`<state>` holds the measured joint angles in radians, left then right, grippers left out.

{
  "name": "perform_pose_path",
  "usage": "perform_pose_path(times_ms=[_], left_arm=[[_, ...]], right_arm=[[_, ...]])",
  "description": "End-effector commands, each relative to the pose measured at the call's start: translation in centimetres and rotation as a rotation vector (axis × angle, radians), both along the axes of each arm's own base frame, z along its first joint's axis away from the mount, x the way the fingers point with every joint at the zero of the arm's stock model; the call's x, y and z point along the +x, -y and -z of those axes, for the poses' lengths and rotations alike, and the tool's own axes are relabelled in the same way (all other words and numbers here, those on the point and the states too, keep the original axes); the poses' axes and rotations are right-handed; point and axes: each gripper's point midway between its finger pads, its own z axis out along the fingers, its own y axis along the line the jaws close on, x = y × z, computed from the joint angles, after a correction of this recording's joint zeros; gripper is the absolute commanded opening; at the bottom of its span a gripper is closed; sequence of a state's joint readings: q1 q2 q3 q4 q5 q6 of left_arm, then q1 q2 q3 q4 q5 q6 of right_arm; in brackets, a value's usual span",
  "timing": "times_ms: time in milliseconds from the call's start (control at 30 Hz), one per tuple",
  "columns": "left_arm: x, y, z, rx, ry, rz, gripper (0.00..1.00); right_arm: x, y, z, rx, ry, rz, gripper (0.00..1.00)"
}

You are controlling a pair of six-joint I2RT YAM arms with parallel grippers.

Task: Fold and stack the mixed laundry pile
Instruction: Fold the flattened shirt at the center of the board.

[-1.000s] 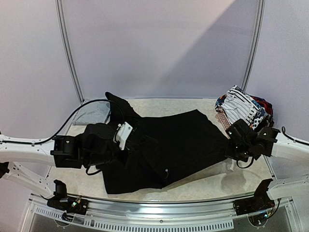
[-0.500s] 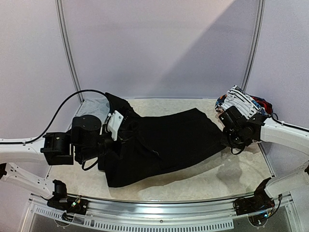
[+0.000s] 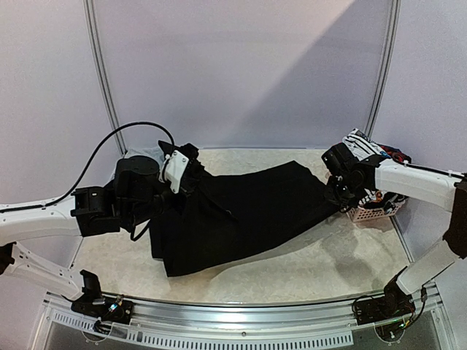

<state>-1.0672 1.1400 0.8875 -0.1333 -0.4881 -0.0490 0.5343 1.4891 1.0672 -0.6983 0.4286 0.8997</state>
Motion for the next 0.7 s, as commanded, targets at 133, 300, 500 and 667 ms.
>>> perform_pose_path(times_ms=[133,300,500,667], left_arm=[[3.1,-0.2,0.0,0.027,0.034,-0.046,0.0],[4.9,0.2,0.6,0.058,0.039,-0.055,0.0],[7.0,0.7,1.7,0.072,0.04,-0.061,0.0],[8.8,-0.4,2.3,0.066,0.043,-0.111,0.0]], right_arm=[[3.0,0.1,2.0,-0.052,-0.053,0.025,0.0],[4.1,0.5,2.9,-0.097,-0.078,0.047,0.0],[5.1,0.9,3.7,-0.123,-0.098,0.067,0.0],[6.1,0.3,4.4,-0.111,-0.111,0.05,0.03]])
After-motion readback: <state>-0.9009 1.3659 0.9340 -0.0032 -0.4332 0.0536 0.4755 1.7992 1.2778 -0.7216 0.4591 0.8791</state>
